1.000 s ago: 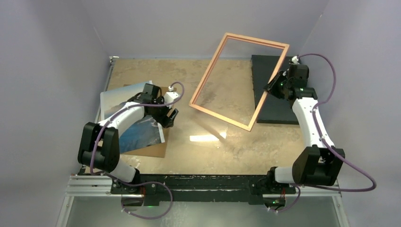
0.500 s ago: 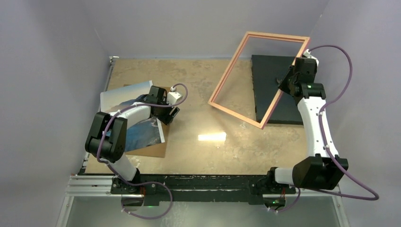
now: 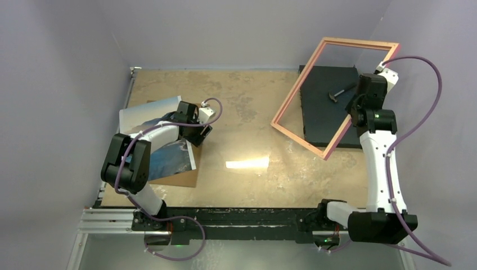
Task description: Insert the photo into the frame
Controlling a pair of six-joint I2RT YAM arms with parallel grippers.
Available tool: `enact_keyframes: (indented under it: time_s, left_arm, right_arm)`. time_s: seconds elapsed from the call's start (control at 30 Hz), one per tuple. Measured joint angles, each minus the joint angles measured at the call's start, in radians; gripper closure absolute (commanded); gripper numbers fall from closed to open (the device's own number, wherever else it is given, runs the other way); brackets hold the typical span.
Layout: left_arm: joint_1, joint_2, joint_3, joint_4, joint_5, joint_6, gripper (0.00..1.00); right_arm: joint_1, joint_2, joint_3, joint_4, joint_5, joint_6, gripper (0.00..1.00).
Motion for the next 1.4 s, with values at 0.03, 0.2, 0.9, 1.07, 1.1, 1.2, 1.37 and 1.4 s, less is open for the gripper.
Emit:
enact_keyframes:
  time_s: [0.03,0.2,0.9,1.07,1.1,1.2,1.37,1.4]
  left_arm:
    - [0.0,-0.002,0.002,-0.006,-0.004,-0.001,0.31]
    - [0.007,-0.008,0.026,-0.051,-0.014,-0.01,0.25]
    - [0.124,0.067,0.15,-0.163,0.229,-0.125,0.07]
    - [0.129,0.116,0.162,-0.156,0.238,-0.139,0.07]
    - [0.132,0.12,0.162,-0.15,0.24,-0.141,0.07]
    - [0.138,0.126,0.166,-0.142,0.244,-0.148,0.1]
    - [0.15,0.14,0.182,-0.139,0.261,-0.148,0.16]
    - [0.151,0.142,0.185,-0.139,0.264,-0.148,0.17]
  right_arm:
    - [0.0,-0.01,0.0,-0.003,0.012,-0.003,1.0]
    - [0.0,-0.071,-0.005,-0.009,0.067,-0.023,1.0]
    - [0.004,-0.044,-0.115,0.046,0.072,-0.019,1.0]
    - [0.014,-0.044,-0.128,0.061,0.068,-0.018,1.0]
    - [0.017,-0.043,-0.132,0.065,0.068,-0.017,1.0]
    - [0.026,-0.039,-0.139,0.075,0.068,-0.016,1.0]
    - [0.044,-0.027,-0.153,0.095,0.069,-0.016,1.0]
    - [0.047,-0.026,-0.159,0.098,0.07,-0.016,1.0]
